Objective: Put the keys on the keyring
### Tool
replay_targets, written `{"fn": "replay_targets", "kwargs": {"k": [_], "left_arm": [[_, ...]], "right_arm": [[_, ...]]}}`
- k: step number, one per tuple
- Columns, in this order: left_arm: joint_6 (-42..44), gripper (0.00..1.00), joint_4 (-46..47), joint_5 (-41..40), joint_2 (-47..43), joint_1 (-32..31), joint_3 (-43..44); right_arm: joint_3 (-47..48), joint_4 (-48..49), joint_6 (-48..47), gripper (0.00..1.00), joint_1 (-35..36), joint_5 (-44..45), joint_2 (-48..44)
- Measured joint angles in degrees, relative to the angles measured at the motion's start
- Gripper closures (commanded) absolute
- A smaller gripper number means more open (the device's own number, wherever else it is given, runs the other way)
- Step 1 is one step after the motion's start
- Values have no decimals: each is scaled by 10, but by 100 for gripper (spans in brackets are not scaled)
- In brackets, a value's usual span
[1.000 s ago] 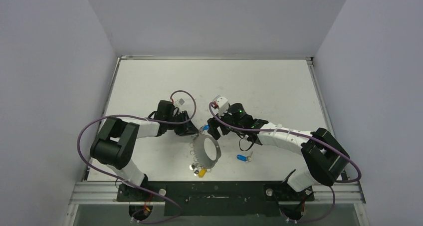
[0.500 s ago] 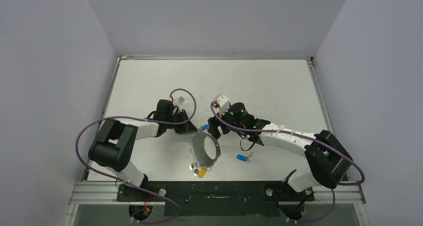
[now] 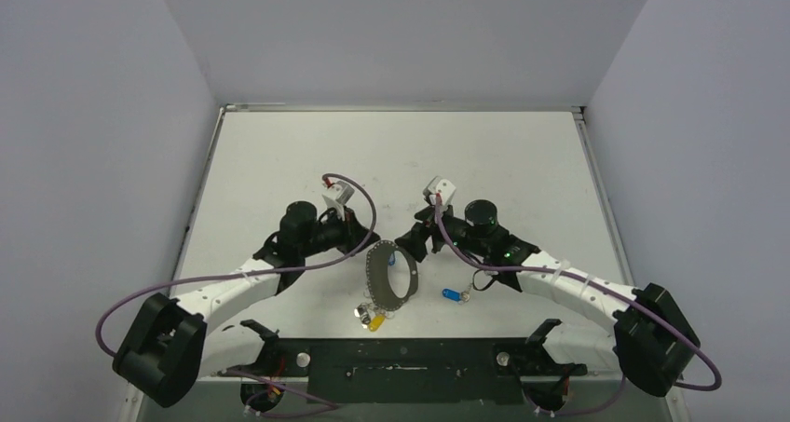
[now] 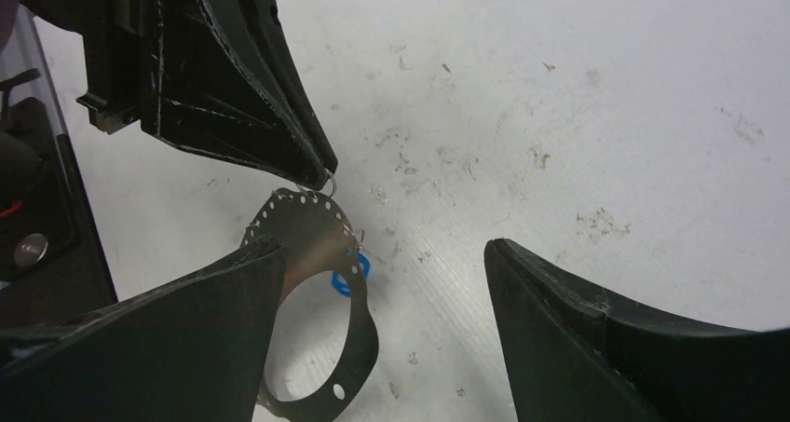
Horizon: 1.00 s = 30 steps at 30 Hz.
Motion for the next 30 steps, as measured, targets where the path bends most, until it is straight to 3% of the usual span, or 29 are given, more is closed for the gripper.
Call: {"fn": "replay_targets", "kwargs": {"k": [5, 14, 30], "left_arm": [[46, 100, 40, -8, -62, -24, -41], [107, 100, 74, -7, -137, -52, -57], [139, 100, 110, -3, -147, -83, -70]], "right_arm": [[-24, 44, -13, 33, -3, -38, -35], [-24, 85, -19, 42, -6, -129, -37], [-24, 113, -23, 35, -6, -158, 19]]}}
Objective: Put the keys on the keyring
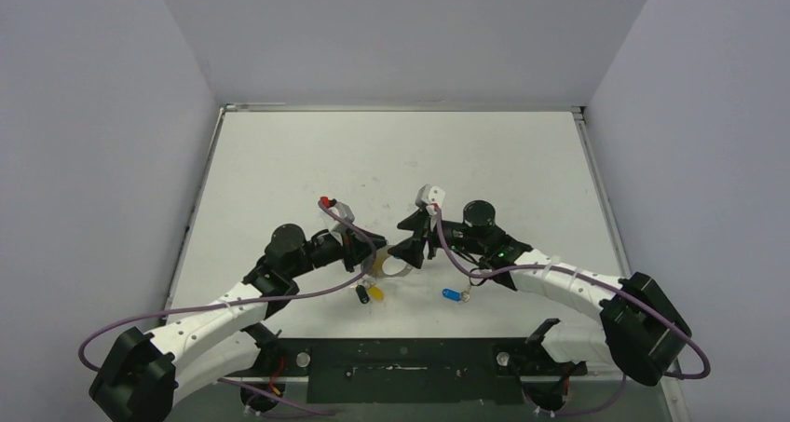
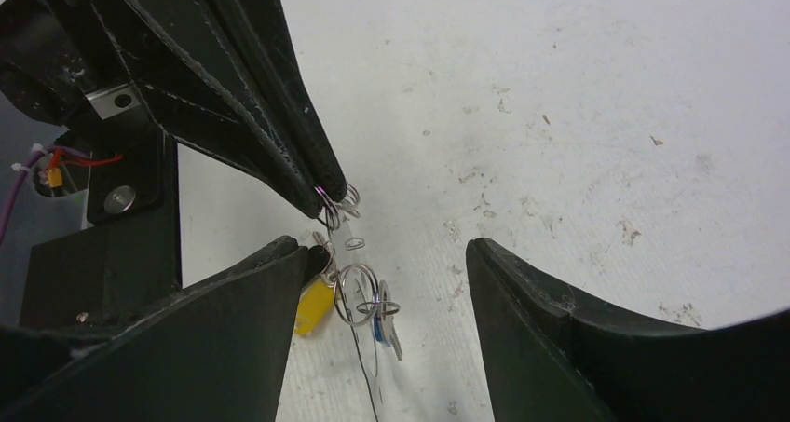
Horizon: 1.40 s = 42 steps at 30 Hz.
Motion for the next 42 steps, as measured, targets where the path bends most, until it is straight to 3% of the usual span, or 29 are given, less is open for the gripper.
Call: {"fn": "replay_targets", "kwargs": {"k": [6, 13, 16, 19, 21, 35, 40, 42], "left_arm": [[3, 100, 0, 0, -1, -1, -1], [3, 100, 1, 0, -1, -4, -1], [3, 100, 1, -2, -1, -4, -1], [5, 100, 5, -6, -1, -4, -4], [8, 100, 8, -15, -2, -4, -8], [42, 100, -45, -79, -73, -11, -20], [62, 100, -49, -81, -90, -14, -22], [74, 100, -39, -82, -96, -13, -32]], "right_arm": [[0, 1, -5, 36, 0, 4, 23], [0, 26, 3, 51, 2, 2, 56], [0, 46, 15, 67, 8, -3, 64], [3, 66, 25, 93, 17, -10, 74], [10, 66, 25, 100, 22, -14, 79], [30, 8, 10, 98, 44, 10, 56], [30, -11, 7, 55, 50, 21, 35], [30, -22, 2, 49, 45, 27, 25]]}}
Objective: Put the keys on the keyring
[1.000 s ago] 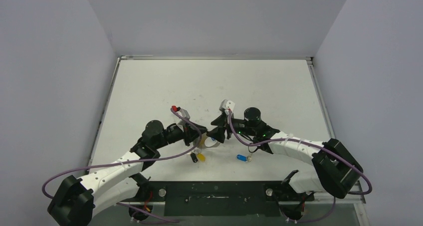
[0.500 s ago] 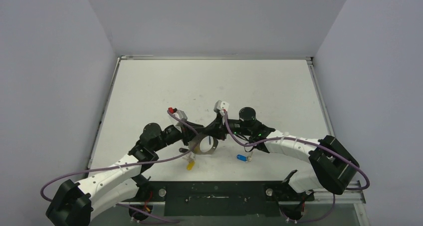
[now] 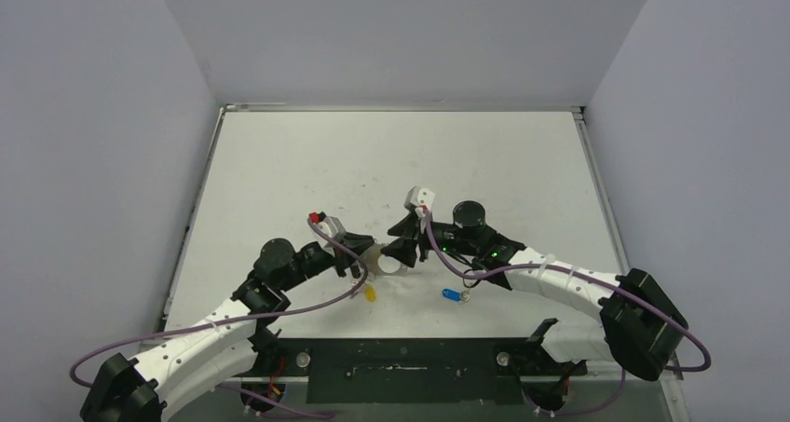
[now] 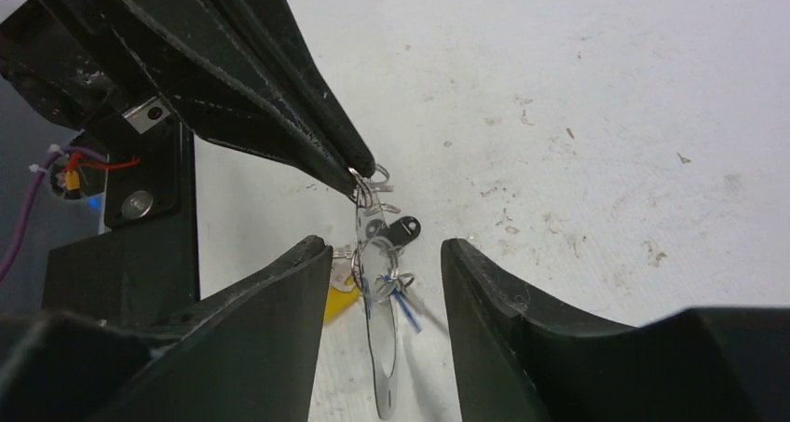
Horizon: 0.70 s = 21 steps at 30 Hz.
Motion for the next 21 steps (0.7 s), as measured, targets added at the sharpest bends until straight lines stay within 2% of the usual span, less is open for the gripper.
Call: {"fn": "replay_targets", "kwargs": {"k": [7, 13, 21], "left_arm": [[39, 100, 24, 33, -2, 2, -22], [68, 100, 38, 68, -2, 2, -27], [90, 100, 48, 92, -5, 1, -34]], "right_arm": [[4, -17, -16, 46, -23, -17, -21], [14, -17, -31, 49, -38, -74, -17], [51, 4, -18, 55, -48, -155, 33]]}}
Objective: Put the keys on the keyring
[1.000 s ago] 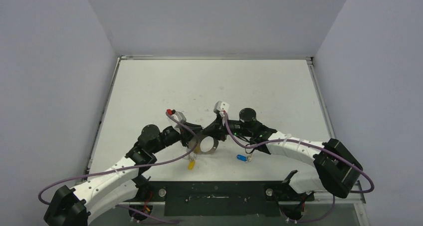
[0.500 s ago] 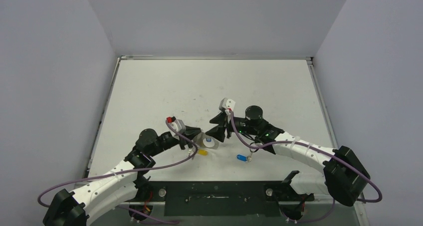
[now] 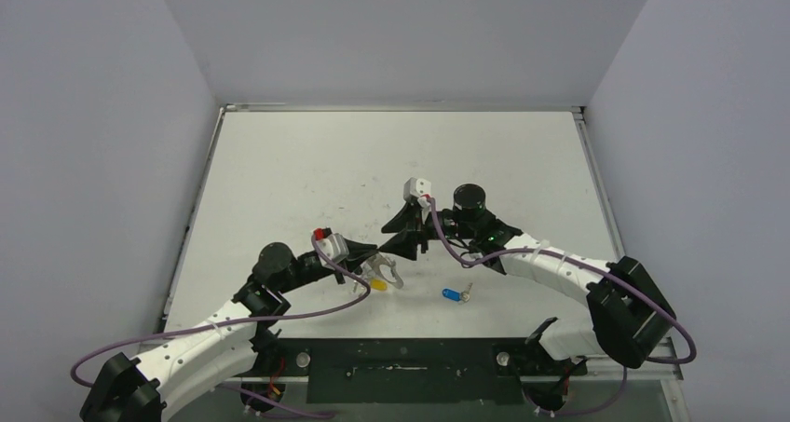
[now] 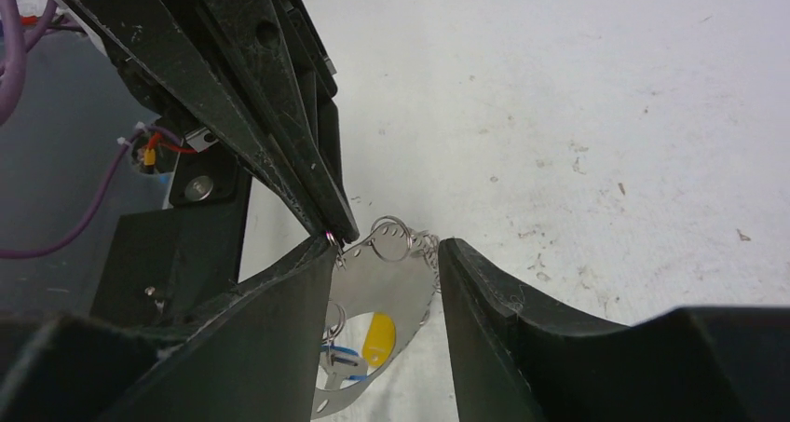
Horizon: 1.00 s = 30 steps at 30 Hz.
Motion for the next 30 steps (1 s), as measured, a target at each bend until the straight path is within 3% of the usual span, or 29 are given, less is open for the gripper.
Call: {"fn": "replay_targets", "kwargs": {"k": [7, 15, 19, 22, 30], "left_arm": [[4, 100, 0, 0, 0, 0, -4], [3, 100, 9, 0, 0, 0, -4], [3, 100, 15, 0, 0, 0, -6], [1, 100, 22, -2, 0, 0, -9], [-4, 100, 30, -6, 0, 1, -12]], "right_arm": [[0, 12, 8, 55, -1, -32, 17], [-1, 28, 13, 64, -1, -54, 22], [-2, 30, 13, 72, -1, -59, 27], [-3, 30, 14, 84, -1, -63, 30], [-8, 45, 28, 84, -1, -70, 38]]}}
